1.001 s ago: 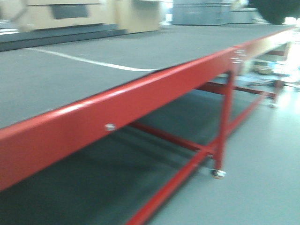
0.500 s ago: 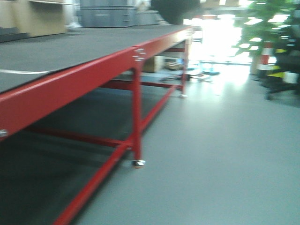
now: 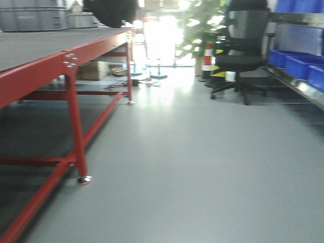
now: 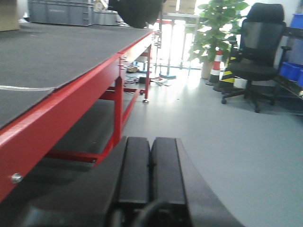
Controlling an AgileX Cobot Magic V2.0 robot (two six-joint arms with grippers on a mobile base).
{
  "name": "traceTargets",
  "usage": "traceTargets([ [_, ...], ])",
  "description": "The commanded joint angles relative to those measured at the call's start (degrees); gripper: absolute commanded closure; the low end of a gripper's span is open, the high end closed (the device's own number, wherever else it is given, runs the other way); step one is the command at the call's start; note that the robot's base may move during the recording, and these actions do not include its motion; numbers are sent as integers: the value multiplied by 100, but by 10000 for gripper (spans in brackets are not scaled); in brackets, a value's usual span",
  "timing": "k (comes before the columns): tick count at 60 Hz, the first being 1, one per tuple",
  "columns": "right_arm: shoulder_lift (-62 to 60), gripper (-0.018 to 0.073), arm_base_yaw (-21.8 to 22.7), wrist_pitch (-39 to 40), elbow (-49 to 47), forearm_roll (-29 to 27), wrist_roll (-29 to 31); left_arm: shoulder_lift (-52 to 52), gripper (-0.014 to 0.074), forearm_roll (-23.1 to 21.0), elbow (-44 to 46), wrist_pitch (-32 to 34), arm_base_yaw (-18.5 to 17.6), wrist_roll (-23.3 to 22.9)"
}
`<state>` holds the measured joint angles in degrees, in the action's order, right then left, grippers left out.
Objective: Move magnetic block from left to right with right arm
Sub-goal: 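Hold the red cube in the right gripper while driving away from the table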
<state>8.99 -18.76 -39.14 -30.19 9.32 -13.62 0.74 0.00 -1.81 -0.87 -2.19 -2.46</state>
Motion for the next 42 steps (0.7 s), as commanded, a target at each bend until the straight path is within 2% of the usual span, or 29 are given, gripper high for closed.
traceTargets([
  [1,74,450,26,459,-152,95,40,86,712,0,-59,489,8,-25],
  [42,81,450,26,464,-152,95,40,86,712,0,-59,489,8,-25],
])
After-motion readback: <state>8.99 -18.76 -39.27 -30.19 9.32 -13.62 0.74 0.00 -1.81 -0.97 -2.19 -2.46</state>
